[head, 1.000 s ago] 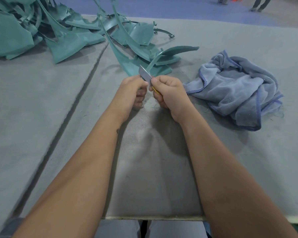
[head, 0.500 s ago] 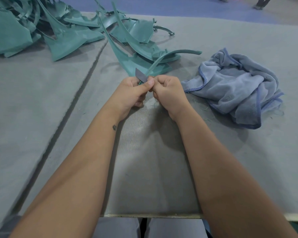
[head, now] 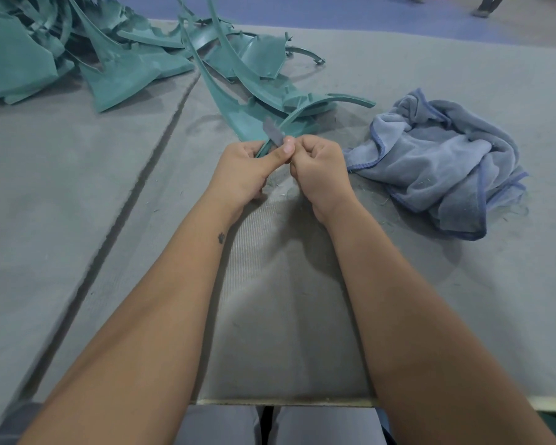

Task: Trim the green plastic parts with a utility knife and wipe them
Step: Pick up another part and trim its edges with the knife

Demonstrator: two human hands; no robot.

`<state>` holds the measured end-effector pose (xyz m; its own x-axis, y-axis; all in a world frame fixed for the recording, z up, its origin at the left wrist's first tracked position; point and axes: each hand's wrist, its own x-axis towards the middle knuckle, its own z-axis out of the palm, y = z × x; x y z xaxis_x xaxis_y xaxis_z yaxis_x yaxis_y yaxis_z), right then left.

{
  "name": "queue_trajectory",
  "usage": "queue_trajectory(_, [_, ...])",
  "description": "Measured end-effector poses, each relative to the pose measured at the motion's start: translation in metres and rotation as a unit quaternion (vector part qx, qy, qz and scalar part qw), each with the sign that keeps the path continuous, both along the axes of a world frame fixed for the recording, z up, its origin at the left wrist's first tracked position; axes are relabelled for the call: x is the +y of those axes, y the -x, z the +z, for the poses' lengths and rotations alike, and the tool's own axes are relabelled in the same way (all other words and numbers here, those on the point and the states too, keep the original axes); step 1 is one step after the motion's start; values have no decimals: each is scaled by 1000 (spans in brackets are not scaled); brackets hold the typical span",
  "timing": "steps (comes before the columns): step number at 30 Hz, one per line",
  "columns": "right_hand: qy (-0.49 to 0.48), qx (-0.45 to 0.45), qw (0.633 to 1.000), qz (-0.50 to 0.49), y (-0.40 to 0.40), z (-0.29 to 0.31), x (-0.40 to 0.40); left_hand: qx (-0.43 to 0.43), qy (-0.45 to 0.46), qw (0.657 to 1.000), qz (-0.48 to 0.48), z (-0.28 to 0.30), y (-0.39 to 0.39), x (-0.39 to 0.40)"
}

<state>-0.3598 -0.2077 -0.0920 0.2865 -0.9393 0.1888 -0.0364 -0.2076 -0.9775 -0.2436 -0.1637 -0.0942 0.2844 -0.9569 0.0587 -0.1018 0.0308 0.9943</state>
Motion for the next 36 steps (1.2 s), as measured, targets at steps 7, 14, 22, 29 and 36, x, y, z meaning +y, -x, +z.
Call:
queue_trajectory(7, [-38,-35,998,-46,-1,-1,-9,15,21,1000,13,3,4,2])
queue_trajectory(14, [-90,-110,986,-87,-3,-2,-14,-8,10,1000,9,5,2,3])
queue_trajectory(22, [-64,-79,994,29,4,-2,-9,-318,47,945,65,5,-20,5])
queue_trajectory(29, [-22,-3,995,96,1,2,1,-196,44,973,110,10,-19,4])
queue_trajectory(36, [-13,-48,994,96,3,6,5,-55,3,995,-79,17,-27,16])
